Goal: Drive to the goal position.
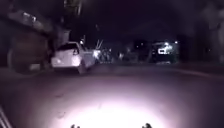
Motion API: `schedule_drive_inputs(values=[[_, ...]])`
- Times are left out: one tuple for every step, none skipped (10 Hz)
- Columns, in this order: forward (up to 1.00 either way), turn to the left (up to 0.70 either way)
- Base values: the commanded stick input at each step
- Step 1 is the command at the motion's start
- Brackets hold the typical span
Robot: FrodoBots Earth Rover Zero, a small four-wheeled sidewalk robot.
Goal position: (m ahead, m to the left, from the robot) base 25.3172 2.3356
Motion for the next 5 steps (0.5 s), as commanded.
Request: schedule_drive_inputs(values=[[0.85,0.00],[0.85,0.00],[0.85,0.00],[0.85,0.00],[0.85,0.00]])
